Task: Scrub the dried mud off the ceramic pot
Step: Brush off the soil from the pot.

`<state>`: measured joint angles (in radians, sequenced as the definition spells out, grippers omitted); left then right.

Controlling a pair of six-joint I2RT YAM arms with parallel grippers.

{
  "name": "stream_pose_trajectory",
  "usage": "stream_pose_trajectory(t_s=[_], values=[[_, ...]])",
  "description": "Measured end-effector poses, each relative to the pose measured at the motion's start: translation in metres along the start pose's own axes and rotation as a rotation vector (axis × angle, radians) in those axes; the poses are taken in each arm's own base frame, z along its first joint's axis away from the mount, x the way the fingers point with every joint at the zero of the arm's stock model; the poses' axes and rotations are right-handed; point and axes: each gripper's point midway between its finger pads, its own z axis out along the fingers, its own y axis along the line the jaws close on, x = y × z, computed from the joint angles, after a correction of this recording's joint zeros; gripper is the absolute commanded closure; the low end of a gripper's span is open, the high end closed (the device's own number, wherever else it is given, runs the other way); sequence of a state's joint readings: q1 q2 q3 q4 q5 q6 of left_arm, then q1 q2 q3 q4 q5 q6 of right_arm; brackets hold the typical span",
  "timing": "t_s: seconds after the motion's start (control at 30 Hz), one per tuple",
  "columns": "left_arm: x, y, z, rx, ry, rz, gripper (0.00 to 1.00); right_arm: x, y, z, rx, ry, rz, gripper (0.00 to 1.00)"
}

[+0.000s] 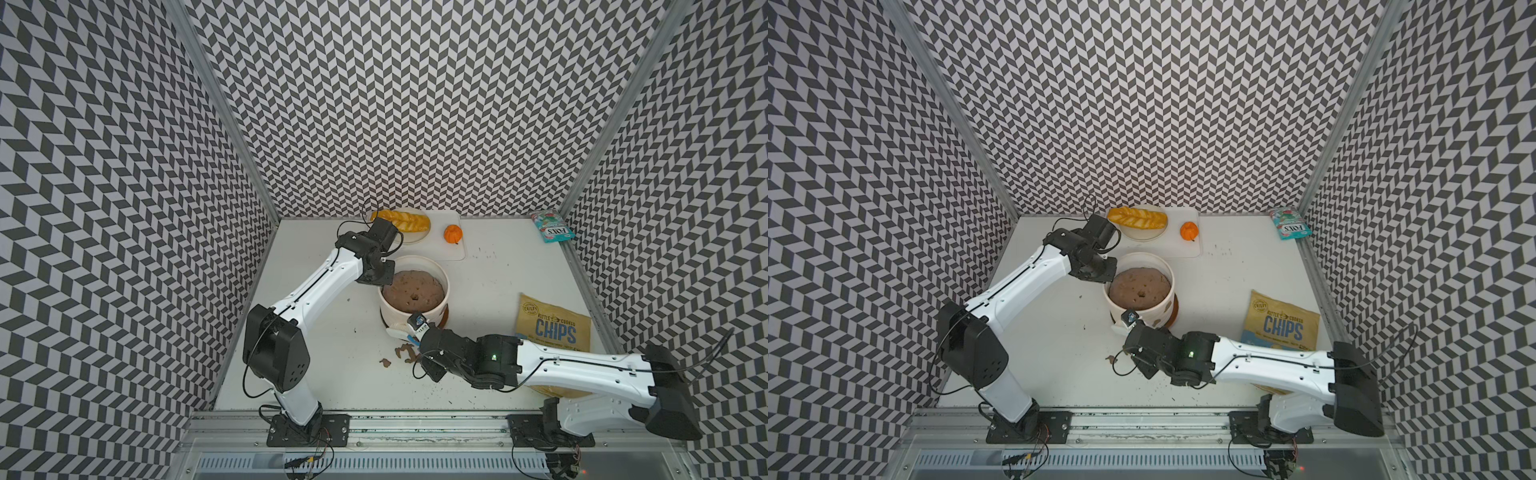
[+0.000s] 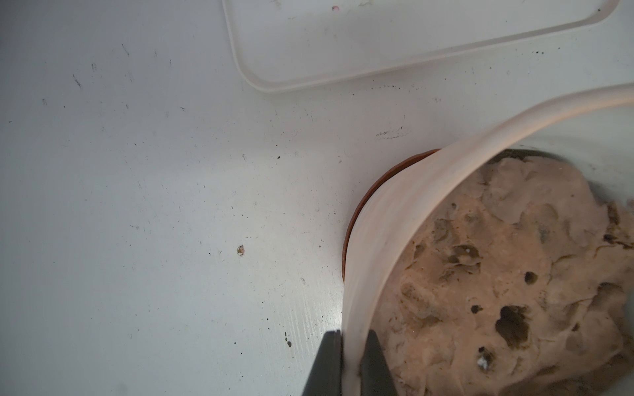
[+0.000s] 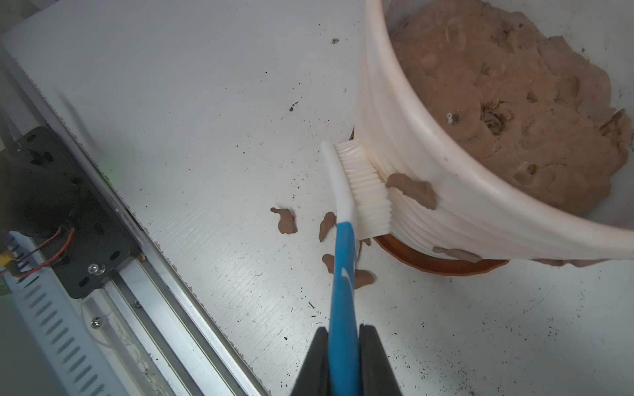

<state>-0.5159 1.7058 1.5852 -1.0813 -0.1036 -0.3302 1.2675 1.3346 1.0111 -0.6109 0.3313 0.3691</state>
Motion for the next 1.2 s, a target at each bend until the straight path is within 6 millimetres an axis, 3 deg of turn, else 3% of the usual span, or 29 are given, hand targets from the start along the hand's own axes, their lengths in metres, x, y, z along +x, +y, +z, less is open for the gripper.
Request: stream_pose_trajectory(t_s=[0.3,0.47,0.63,0.73,0.93,1.2], values=[[-0.001,0.0,0.0,0.001,-0.002,0.0,0.96,0.026,-0.006,-0.005,-0.015,0.065,0.061,1.0],[-0.001,0.0,0.0,0.002,-0.001,0.001,0.96,0.035,-0.005,-0.021,-0.072,0.074,0.044,1.0],[-0.001,0.0,0.0,0.003,-0.001,0.003,0.96,0.016,0.003,-0.059,-0.202,-0.033,0.026,1.0],[-0.002,0.0,0.001,0.007,-0.002,0.009,0.96,0.004,0.002,-0.071,-0.225,-0.078,0.002,1.0],[-0.003,0.001,0.001,0.01,-0.005,0.026,0.97,-0.019,-0.02,-0.059,-0.184,-0.091,-0.035,1.0],[-0.008,0.001,0.002,0.013,-0.023,0.041,0.97,-0.021,-0.04,-0.046,-0.228,-0.051,-0.068,1.0]])
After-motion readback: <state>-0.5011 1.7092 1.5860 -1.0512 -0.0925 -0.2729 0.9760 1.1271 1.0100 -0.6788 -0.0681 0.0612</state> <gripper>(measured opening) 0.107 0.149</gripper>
